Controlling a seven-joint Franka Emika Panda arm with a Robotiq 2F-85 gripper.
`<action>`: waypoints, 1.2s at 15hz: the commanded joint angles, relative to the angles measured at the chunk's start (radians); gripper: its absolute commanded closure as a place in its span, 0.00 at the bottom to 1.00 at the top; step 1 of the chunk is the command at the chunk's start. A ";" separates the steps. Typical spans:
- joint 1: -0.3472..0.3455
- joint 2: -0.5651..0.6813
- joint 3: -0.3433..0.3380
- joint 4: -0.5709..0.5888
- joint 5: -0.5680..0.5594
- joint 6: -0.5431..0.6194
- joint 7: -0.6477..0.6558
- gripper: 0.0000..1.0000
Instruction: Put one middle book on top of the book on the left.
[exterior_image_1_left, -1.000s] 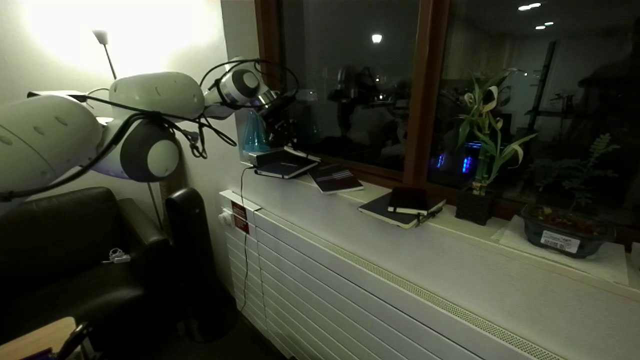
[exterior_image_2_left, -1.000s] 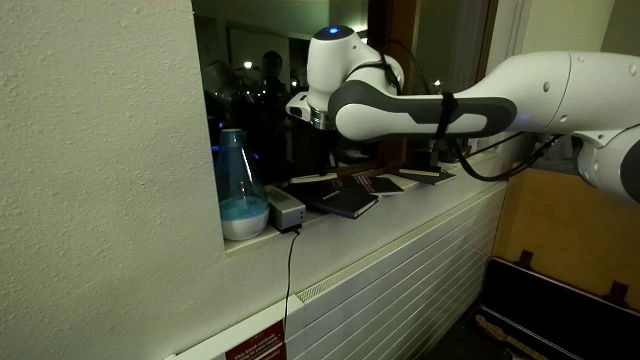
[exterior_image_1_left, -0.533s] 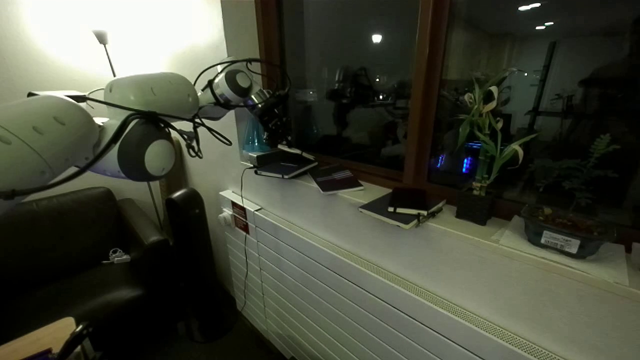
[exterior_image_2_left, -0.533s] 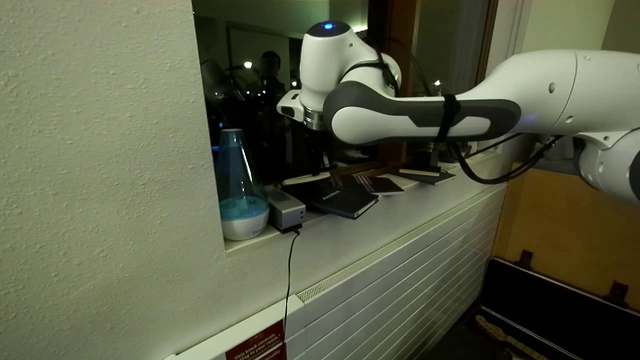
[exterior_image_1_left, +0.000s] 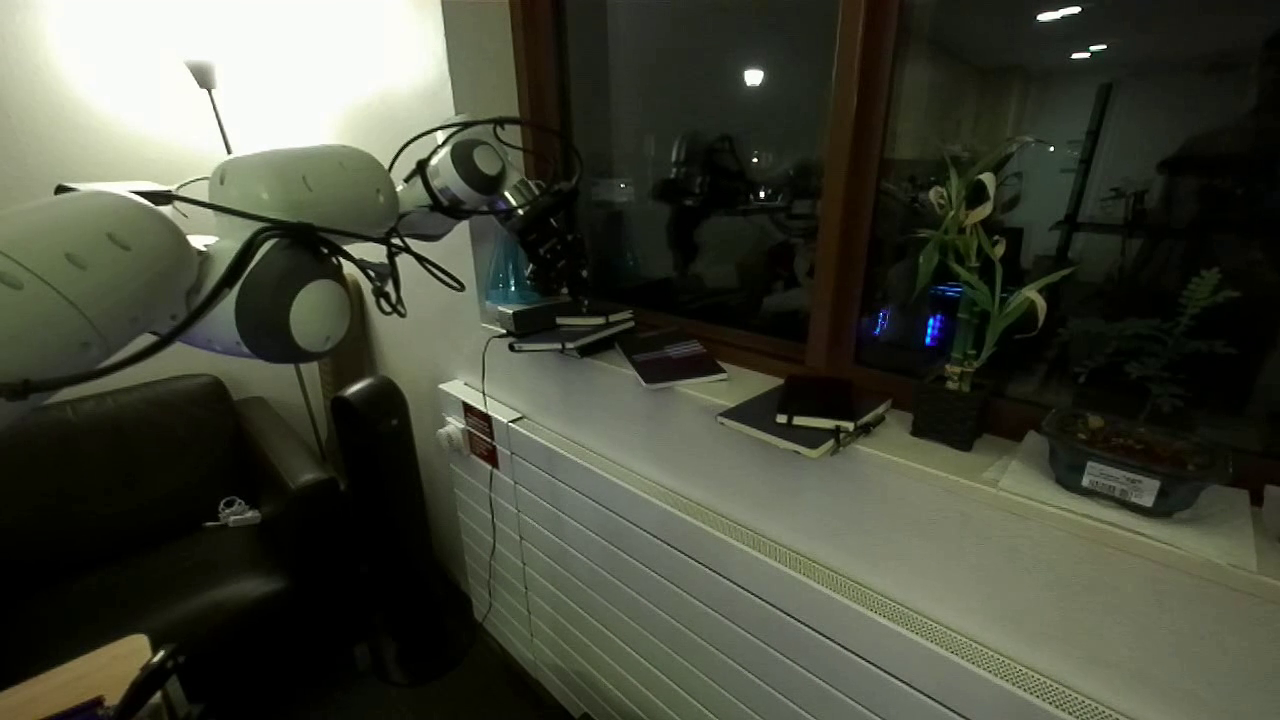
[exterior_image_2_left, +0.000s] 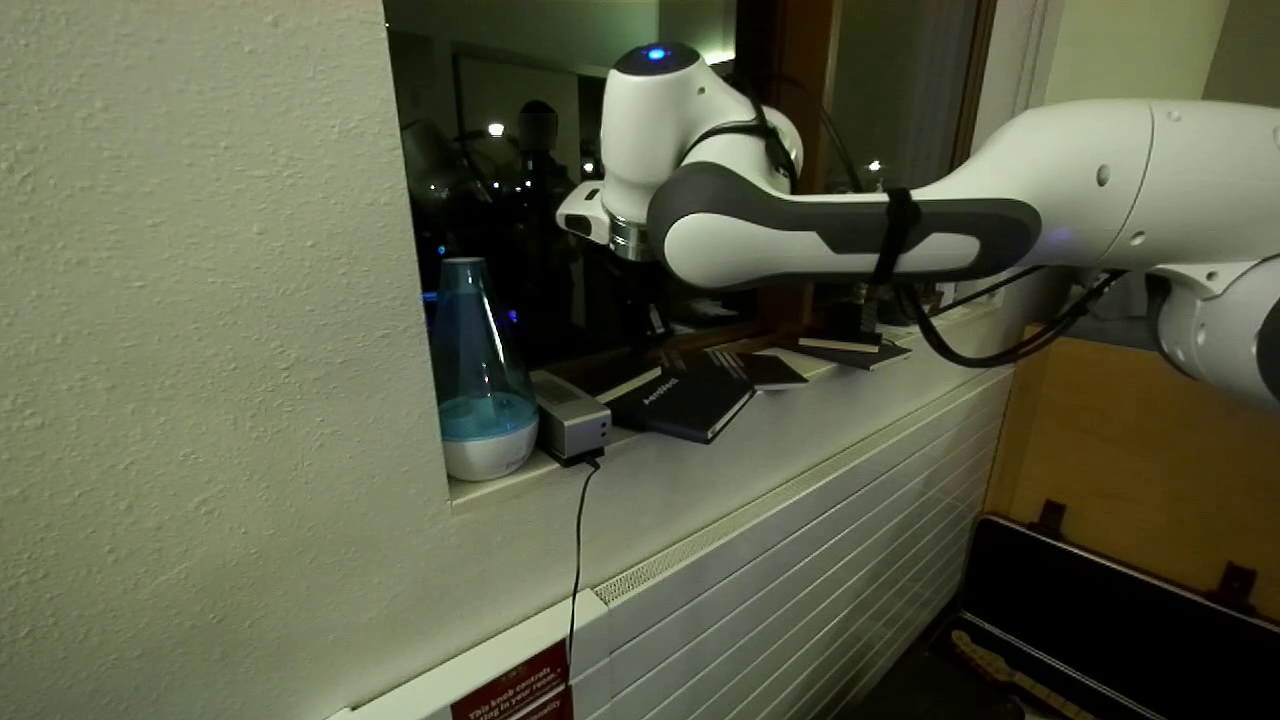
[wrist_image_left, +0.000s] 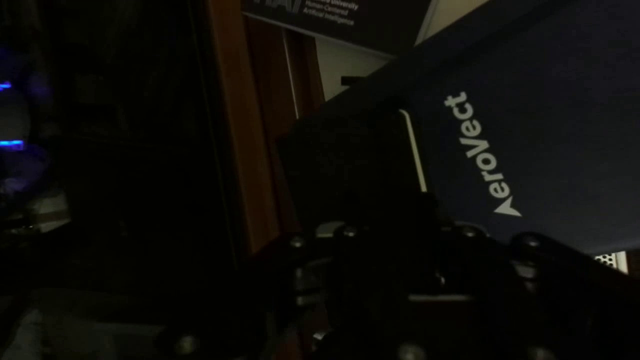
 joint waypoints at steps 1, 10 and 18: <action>-0.011 -0.017 0.010 0.000 0.009 -0.060 -0.020 0.35; -0.081 -0.018 0.021 0.004 0.060 -0.405 0.189 0.00; -0.151 -0.008 0.026 0.003 0.092 -0.531 0.328 0.00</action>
